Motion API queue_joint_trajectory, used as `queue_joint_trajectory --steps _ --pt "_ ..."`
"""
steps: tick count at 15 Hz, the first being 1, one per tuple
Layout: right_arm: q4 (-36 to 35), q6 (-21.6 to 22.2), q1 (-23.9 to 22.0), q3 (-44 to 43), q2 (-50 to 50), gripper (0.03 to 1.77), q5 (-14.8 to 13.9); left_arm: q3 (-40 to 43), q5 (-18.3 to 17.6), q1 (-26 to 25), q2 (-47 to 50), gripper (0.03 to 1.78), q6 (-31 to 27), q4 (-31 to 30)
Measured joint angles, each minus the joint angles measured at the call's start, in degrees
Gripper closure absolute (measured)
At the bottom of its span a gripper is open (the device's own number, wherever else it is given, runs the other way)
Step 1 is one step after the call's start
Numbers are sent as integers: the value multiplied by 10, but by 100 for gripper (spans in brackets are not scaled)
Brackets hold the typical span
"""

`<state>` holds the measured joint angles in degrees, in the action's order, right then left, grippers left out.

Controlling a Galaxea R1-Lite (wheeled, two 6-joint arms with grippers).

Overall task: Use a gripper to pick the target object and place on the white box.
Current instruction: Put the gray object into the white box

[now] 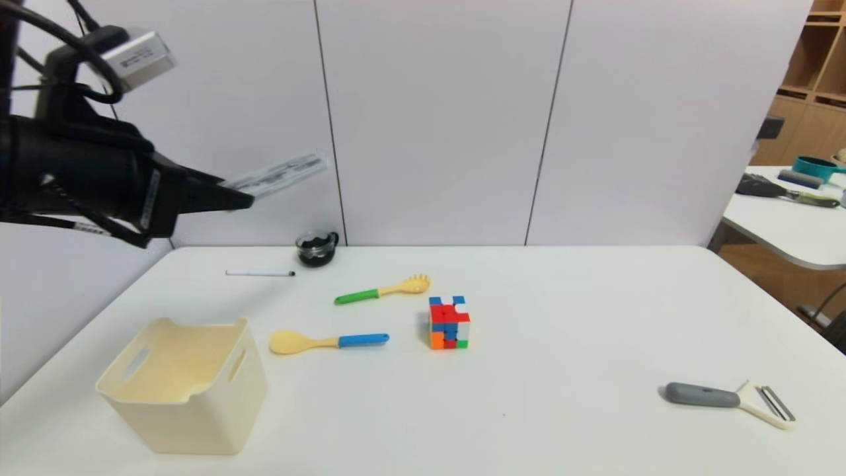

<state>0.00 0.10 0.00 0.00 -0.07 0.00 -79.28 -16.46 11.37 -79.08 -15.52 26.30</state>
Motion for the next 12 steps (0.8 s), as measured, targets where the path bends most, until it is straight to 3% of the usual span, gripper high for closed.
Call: queue_joint_trajectory --steps 6,12 --pt "0 0 0 0 0 3 0 -34 39 -42 48 122 -1 167" --pt "0 0 0 0 0 3 0 -148 62 -72 15 122 -4 383"
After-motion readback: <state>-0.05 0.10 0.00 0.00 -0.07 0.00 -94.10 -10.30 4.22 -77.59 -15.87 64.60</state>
